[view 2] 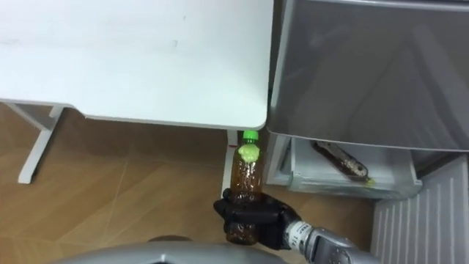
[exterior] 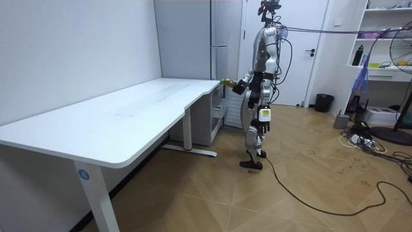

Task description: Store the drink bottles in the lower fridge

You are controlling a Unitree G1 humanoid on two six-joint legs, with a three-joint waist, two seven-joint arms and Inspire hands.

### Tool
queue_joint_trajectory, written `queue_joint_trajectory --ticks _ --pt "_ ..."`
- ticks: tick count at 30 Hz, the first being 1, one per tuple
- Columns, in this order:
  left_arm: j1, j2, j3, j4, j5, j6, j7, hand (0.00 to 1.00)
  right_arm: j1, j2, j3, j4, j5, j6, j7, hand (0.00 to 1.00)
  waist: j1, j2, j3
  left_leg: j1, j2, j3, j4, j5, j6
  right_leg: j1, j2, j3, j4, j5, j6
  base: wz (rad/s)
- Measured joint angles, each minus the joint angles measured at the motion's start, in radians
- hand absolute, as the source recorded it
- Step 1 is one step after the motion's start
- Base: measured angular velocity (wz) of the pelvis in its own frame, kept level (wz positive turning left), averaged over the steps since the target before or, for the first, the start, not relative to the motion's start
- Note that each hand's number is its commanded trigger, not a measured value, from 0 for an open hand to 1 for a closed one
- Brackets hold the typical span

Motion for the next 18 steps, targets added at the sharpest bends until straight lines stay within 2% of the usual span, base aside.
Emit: queue_joint_trajectory --ticks 9,12,18 --pt "-0.034 -0.013 -0.057 -0.005 0.104 0.015 -0.019 0.00 -0.005 0.011 0.002 0.112 0.173 -0.002 -0.026 1.00 -0.022 -0.002 0.0013 0.003 0.003 0.002 -0.001 -0.001 0.000 0.001 0.002 0.000 0.002 0.000 0.000 -0.01" --pt "-0.043 -0.013 -0.071 -0.006 0.105 0.013 -0.028 0.00 -0.009 0.013 0.004 0.139 0.215 -0.015 -0.041 1.00 -0.023 -0.003 0.0048 0.001 0.003 0.005 -0.001 -0.001 0.000 -0.004 0.001 0.000 0.007 0.000 0.000 -0.02" --pt "-0.041 -0.013 -0.102 -0.013 0.145 0.009 -0.035 0.00 -0.027 0.030 0.003 0.203 0.294 -0.037 -0.105 1.00 -0.030 -0.003 0.0068 0.000 0.002 0.004 -0.001 -0.001 0.000 -0.009 0.001 0.001 0.015 0.001 0.000 0.00"
